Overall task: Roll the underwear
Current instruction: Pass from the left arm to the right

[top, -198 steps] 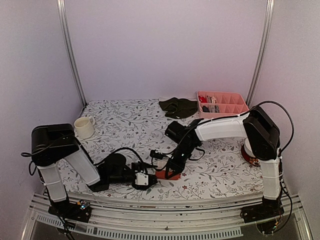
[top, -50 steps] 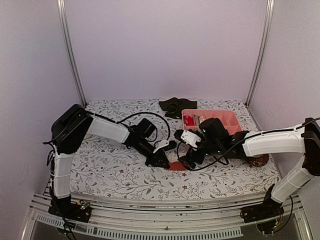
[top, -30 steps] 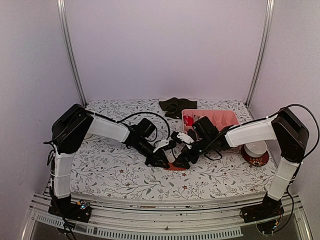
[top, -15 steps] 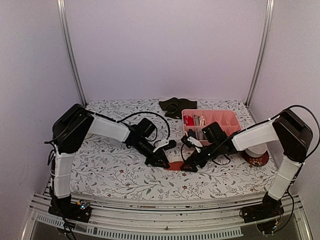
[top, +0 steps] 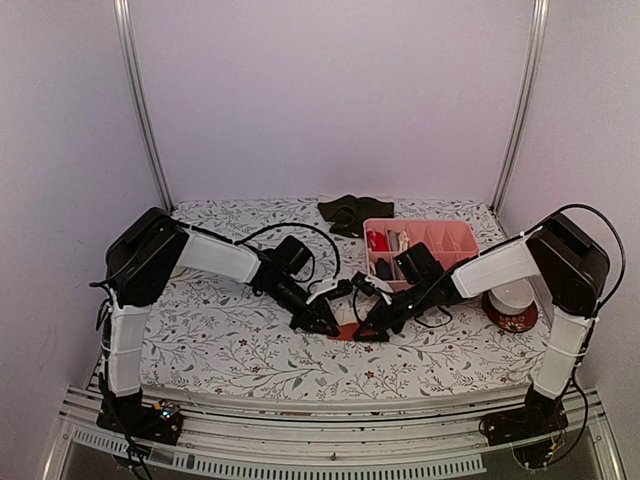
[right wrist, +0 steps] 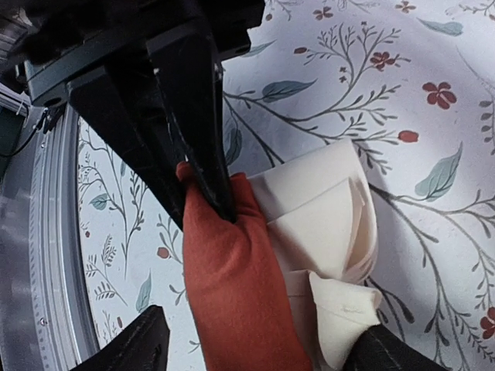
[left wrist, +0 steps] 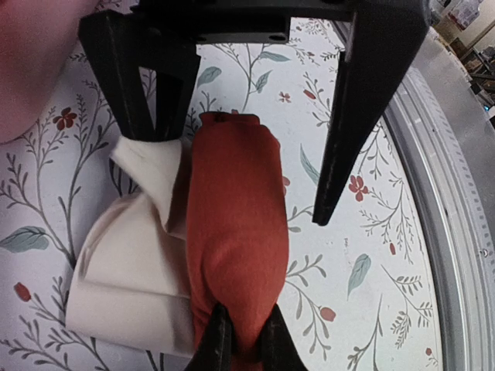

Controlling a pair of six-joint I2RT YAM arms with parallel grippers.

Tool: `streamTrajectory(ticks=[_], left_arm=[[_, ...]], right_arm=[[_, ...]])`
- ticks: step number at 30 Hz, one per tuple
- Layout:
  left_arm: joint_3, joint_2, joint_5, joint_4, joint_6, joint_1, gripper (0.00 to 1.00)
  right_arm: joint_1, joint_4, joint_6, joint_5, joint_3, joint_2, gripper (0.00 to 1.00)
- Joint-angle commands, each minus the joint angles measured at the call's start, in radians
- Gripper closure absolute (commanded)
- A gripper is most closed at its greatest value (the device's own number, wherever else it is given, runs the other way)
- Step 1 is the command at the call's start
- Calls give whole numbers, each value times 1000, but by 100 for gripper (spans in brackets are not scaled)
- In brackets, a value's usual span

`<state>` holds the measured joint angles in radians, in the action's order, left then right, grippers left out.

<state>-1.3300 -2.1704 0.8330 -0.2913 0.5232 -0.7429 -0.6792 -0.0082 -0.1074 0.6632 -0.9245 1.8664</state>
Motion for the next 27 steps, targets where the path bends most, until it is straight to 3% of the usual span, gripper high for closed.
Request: streamTrajectory(ticks=[1, 3, 7, 12, 18, 22, 27], left_arm=[[40, -87, -127, -160, -4, 10, 100], [40, -88, -125, -160, -3, 10, 100], [37, -92, -125, -160, -5, 10, 100], [37, -95, -117, -160, -5, 10, 100], [29, -98, -102, -167, -2, 18, 100], [28, -101, -93, -171, -2, 22, 100], [19, -109, -74, -186, 3, 29, 100]], right_arm=[[0, -32, -17, 82, -9, 31, 31], [-1, -25, -17, 76, -12, 33, 36], [0, -7, -9, 41, -9, 24, 37], [-3, 13, -19, 4, -7, 19, 24], [-3, 42, -27, 29, -14, 20, 24], [-2, 53, -37, 26, -9, 27, 35], [-17, 80, -49, 21, 1, 23, 67]])
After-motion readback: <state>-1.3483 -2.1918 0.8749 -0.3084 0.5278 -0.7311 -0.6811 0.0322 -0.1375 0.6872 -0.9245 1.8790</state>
